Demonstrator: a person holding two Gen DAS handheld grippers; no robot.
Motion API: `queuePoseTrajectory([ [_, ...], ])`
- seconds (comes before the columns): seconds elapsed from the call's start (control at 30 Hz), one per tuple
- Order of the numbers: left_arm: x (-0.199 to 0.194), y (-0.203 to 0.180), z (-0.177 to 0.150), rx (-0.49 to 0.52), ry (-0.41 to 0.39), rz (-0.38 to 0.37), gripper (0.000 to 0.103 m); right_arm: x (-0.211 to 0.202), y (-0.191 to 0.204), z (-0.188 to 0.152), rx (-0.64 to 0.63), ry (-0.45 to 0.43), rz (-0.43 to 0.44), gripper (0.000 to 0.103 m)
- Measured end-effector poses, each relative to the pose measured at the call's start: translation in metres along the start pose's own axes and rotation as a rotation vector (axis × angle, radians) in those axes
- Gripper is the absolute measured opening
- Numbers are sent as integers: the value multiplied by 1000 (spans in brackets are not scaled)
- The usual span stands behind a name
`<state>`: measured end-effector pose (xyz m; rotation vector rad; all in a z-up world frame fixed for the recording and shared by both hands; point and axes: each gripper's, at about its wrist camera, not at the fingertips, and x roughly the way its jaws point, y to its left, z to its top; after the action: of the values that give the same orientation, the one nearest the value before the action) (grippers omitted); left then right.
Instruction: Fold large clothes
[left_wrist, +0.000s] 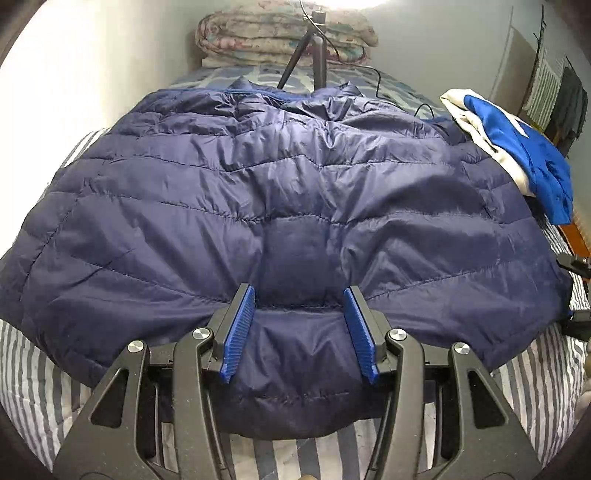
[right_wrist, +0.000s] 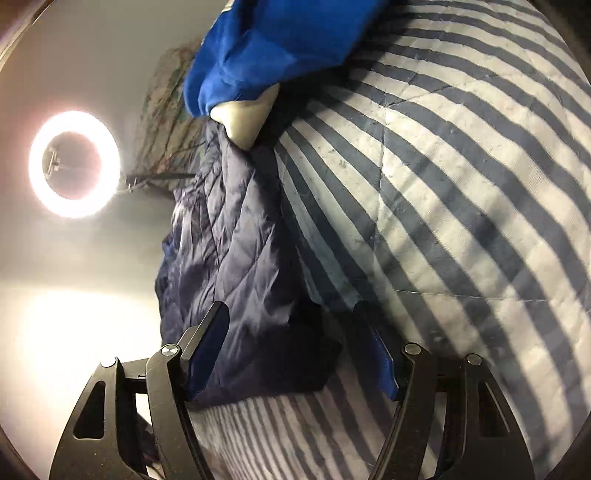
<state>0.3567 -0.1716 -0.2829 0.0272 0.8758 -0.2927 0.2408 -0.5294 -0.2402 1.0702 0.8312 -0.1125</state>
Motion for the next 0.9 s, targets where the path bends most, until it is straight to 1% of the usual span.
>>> queuePoseTrajectory([
  [0.03,-2,-1,1,0,0,2,53,4,7,0,-13,7,-7,58],
  [0.07,-4,0,2,-3,4,2,53,8,18,0,-47,30,-34,31],
  [0.1,-9,1,1,-12,8,1,53,8,29,-1,-87,34,-70,17],
  [0.17,-28,8,-1,-43,2,-15,52,5,56,-5,-183,9,-130,12],
  [0.2,-35,11,-2,-50,-4,-22,52,1,71,-9,-243,-8,-156,11],
  [0.27,-68,21,-11,-78,-33,-32,52,-6,102,-17,-350,-45,-195,9],
  [0.33,-103,32,-26,-113,-72,-45,52,-11,127,-24,-417,-74,-212,8],
  [0.37,-113,35,-32,-125,-87,-49,52,-13,138,-28,-444,-86,-219,8],
  [0.4,-128,39,-47,-145,-108,-66,52,-14,156,-34,-485,-103,-231,7],
  [0.43,-136,43,-58,-158,-107,-80,52,-16,164,-38,-506,-111,-236,7],
  [0.5,-144,47,-72,-183,-100,-103,52,-15,195,-51,-573,-137,-239,7],
  [0.6,-151,57,-90,-241,-88,-117,52,-21,225,-65,-658,-166,-228,6],
  [0.67,-160,65,-95,-264,-111,-98,52,-21,255,-79,-738,-185,-223,6],
  [0.7,-166,70,-95,-281,-137,-85,52,-22,270,-88,-783,-186,-218,6],
  [0.8,-179,78,-97,-310,-182,-77,52,-6,309,-111,-900,-188,-202,6],
  [0.9,-178,85,-101,-332,-170,-69,52,22,347,-132,-980,-167,-182,6],
])
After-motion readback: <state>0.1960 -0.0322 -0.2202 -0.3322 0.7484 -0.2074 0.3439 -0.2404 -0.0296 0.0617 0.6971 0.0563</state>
